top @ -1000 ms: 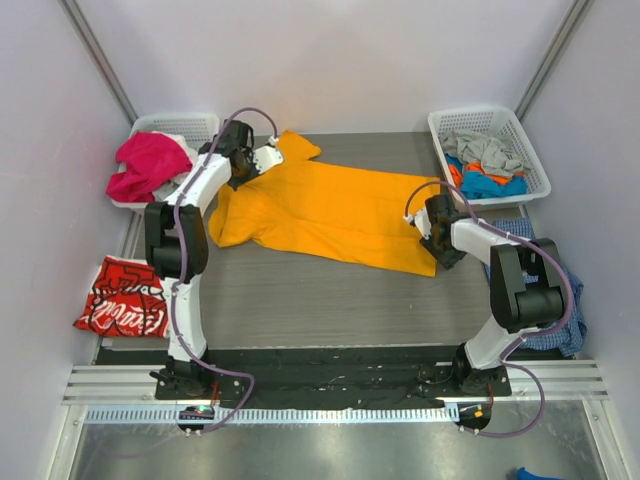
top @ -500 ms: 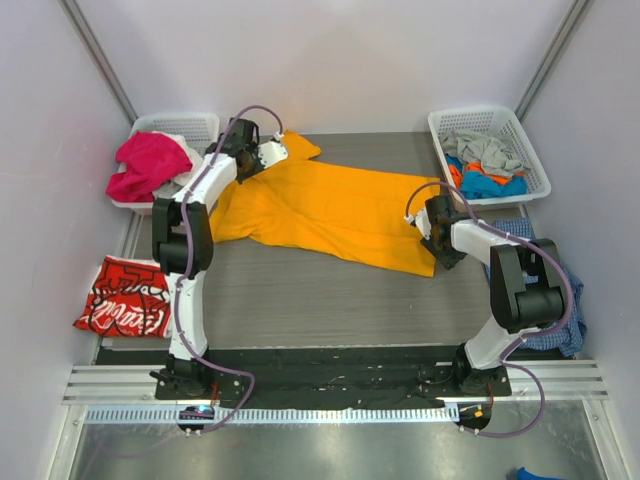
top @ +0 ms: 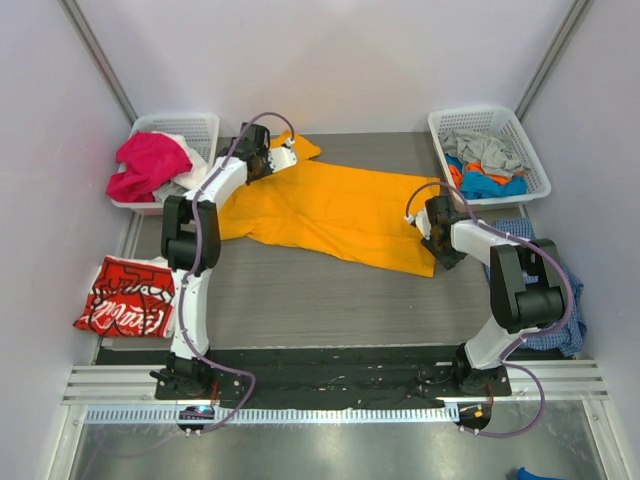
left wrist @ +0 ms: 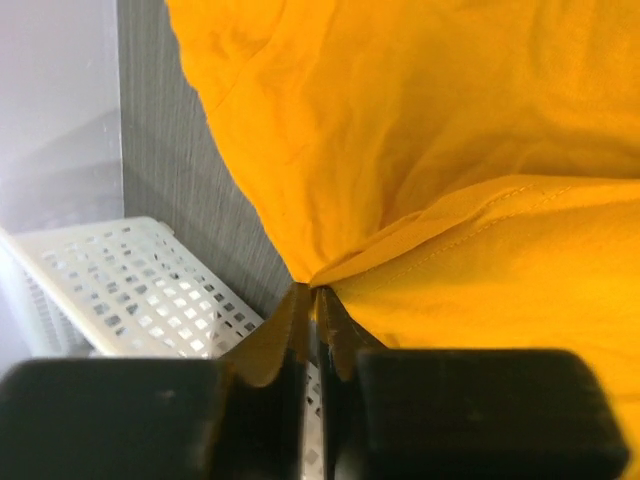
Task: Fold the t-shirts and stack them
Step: Fold the flattened tshirt in 1/3 of the way
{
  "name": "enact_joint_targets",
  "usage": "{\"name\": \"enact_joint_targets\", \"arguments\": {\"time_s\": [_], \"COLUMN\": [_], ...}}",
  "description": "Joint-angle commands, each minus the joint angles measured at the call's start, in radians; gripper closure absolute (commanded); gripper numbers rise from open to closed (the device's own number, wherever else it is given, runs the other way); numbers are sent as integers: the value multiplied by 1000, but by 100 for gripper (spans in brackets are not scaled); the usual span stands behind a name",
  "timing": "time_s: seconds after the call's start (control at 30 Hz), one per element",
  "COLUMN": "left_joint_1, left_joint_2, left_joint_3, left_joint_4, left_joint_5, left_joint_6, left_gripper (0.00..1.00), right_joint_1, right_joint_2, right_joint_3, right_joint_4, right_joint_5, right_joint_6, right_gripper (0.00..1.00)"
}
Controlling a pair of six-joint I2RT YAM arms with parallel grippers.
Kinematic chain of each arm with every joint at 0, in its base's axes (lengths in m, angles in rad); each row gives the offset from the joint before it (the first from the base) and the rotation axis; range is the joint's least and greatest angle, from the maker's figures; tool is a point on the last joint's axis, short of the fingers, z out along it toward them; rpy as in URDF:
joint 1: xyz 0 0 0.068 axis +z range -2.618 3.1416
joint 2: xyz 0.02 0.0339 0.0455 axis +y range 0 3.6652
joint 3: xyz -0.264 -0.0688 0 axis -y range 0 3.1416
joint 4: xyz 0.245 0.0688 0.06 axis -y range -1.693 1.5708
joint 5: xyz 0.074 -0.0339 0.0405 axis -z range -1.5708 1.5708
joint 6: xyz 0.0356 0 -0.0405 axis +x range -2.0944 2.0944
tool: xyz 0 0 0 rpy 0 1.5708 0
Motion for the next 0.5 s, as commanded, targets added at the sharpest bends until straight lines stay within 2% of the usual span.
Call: {"name": "enact_joint_targets", "arguments": {"time_s": [0.0, 0.07, 0.17, 0.27, 0.47], "left_joint_1": [-7, -7, -5, -4, -4], "left_joint_2": [6, -3, -25, -54, -167], "left_joint_3": [31, 8, -43, -89, -216], "left_joint_4": [63, 98, 174, 254, 268], "left_joint_5": [-34, -44, -63, -92, -97], "left_joint_6": [4, -8, -25, -54, -110], "left_gripper": [81, 62, 46, 36, 32], "right_joint_1": [-3, -3, -2, -2, 0], "right_joint_2": [-18, -26, -34, -43, -95], "right_joint_3": [-19, -19, -18, -16, -18], "right_joint_4": [10, 9, 7, 4, -11], "right_joint_5": [-10, -14, -14, -18, -40], "right_joint_6": [17, 17, 19, 20, 29], "right_gripper": [60, 60, 59, 58, 55]}}
